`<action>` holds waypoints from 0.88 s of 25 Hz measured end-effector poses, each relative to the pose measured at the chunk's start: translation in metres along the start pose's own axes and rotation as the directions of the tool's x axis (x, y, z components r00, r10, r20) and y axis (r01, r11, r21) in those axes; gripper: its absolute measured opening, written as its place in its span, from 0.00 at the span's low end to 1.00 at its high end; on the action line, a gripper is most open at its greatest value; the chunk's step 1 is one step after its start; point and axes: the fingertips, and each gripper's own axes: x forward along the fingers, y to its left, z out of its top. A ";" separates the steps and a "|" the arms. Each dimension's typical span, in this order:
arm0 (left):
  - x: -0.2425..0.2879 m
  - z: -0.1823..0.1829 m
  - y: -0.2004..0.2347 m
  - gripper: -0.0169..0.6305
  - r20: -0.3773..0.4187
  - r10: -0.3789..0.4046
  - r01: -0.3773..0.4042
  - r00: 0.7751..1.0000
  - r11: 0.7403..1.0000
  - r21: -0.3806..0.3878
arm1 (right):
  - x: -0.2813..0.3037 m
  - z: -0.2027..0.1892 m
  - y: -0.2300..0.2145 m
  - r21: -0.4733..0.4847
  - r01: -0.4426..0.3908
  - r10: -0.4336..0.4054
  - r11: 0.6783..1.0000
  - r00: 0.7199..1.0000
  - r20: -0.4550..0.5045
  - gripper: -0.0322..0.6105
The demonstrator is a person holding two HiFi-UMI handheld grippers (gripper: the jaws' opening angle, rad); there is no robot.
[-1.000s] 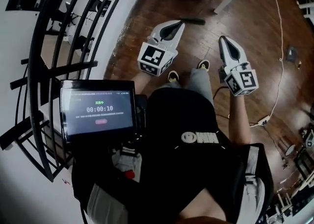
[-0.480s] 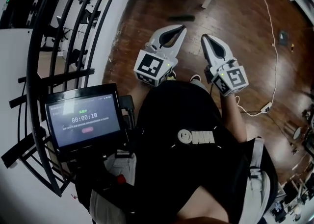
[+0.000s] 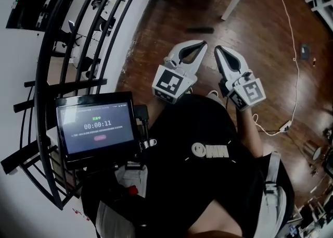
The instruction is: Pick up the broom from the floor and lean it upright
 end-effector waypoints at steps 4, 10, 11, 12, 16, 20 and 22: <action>-0.003 0.005 0.001 0.05 0.001 0.009 -0.009 1.000 1.000 0.005 | -0.001 -0.004 0.000 -0.002 -0.001 0.001 1.000 1.000 -0.024 0.05; -0.004 0.001 -0.001 0.05 -0.014 0.006 -0.006 1.000 1.000 0.011 | -0.001 -0.011 -0.003 -0.034 0.022 -0.023 0.999 0.999 -0.039 0.05; -0.004 0.000 -0.003 0.05 -0.007 0.003 -0.003 1.000 1.000 0.005 | -0.002 -0.011 -0.004 -0.034 0.027 -0.028 0.999 0.999 -0.039 0.05; -0.004 -0.002 -0.004 0.05 -0.001 -0.001 0.001 1.000 1.000 -0.005 | -0.003 -0.011 -0.004 -0.032 0.030 -0.031 0.999 0.999 -0.041 0.05; -0.005 -0.006 -0.009 0.05 -0.003 -0.015 0.015 1.000 1.000 -0.027 | -0.006 -0.012 0.001 -0.022 0.040 -0.041 0.999 0.998 -0.048 0.05; 0.000 -0.001 -0.013 0.05 0.011 -0.038 0.038 0.999 0.999 -0.027 | -0.014 -0.011 -0.004 -0.030 0.077 -0.079 0.997 0.995 -0.056 0.05; 0.002 0.002 -0.013 0.05 0.019 -0.046 0.046 0.999 0.999 -0.009 | -0.018 -0.012 -0.008 -0.046 0.089 -0.092 0.995 0.994 -0.052 0.05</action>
